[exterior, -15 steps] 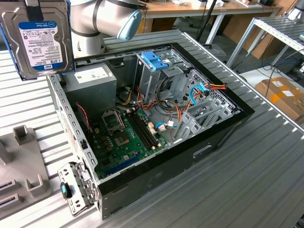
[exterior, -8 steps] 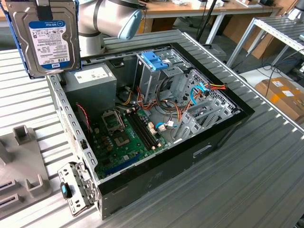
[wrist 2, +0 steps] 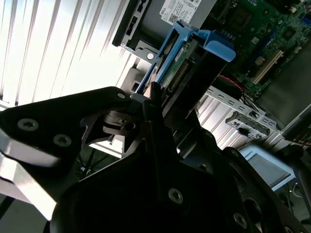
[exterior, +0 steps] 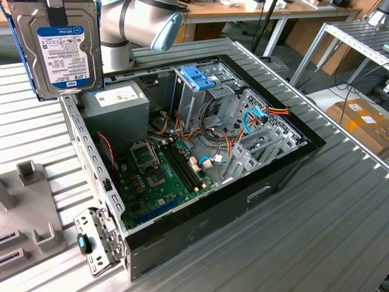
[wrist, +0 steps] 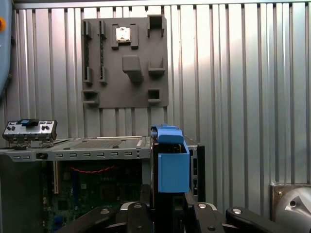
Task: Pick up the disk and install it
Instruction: 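Pick up the disk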
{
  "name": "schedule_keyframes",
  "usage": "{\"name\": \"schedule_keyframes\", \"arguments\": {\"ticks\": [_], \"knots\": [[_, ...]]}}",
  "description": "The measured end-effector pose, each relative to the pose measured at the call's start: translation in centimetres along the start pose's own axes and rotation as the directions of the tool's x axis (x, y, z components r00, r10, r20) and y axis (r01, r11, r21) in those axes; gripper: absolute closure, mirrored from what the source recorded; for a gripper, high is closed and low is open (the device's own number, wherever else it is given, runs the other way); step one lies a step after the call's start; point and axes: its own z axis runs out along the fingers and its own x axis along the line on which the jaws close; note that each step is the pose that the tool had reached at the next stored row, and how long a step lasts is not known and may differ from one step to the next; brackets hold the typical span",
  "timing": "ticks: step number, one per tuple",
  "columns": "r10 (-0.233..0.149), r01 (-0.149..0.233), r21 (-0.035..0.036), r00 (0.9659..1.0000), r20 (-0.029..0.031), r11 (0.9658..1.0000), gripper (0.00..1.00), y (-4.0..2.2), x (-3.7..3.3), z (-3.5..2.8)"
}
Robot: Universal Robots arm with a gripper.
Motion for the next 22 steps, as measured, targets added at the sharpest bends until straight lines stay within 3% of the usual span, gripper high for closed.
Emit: {"name": "schedule_keyframes", "arguments": {"ticks": [6, 14, 22], "knots": [[0.000, 0.000, 0.0000, 1.0000, 0.0000, 1.0000, 0.65, -0.42, -0.01, 0.00], [0.000, 0.000, 0.0000, 1.0000, -0.0001, 1.0000, 0.65, -2.17, -0.07, 0.00], [0.000, 0.000, 0.0000, 1.0000, -0.0001, 1.0000, 0.65, -3.10, -0.10, 0.00]]}}
